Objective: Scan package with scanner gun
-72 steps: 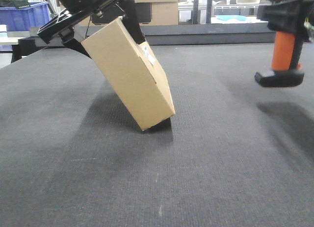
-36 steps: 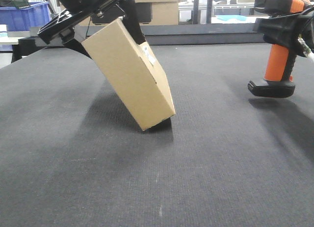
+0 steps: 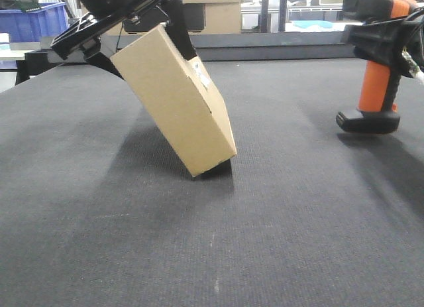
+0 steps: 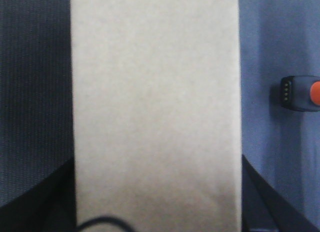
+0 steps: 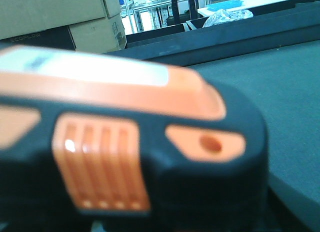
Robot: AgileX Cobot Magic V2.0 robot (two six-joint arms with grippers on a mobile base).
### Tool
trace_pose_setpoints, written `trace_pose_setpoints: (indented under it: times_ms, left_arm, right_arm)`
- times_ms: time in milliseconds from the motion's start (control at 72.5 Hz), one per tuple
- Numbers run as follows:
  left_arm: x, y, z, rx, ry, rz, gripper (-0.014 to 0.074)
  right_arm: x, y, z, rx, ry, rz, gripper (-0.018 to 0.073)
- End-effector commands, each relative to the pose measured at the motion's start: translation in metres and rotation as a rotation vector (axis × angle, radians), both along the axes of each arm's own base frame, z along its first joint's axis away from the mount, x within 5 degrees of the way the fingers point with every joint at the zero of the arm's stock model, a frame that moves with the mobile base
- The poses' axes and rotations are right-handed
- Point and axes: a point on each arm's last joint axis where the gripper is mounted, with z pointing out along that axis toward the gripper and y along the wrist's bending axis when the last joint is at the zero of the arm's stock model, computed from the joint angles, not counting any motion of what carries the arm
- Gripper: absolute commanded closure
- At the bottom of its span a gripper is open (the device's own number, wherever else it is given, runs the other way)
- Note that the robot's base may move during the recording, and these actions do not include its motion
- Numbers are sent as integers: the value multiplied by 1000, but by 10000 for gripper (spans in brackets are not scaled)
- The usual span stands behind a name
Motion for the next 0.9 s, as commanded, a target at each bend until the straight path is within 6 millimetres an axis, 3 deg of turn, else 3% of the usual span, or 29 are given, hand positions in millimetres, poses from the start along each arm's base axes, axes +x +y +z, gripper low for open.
trace_pose_setpoints:
  times_ms: [0,621,883]
  left_arm:
    - [-1,-2,4,-18,-7,2,707]
    - [-2,-2,3,-13,8,-3,707]
    - [-2,-2,3,-13,8,-3,707]
  right_arm:
    - [1,0,7,-8,-49,1,150]
    - [-2,2,-6,7,67,20,134]
    - [-21,4,0,-34,60,80,134]
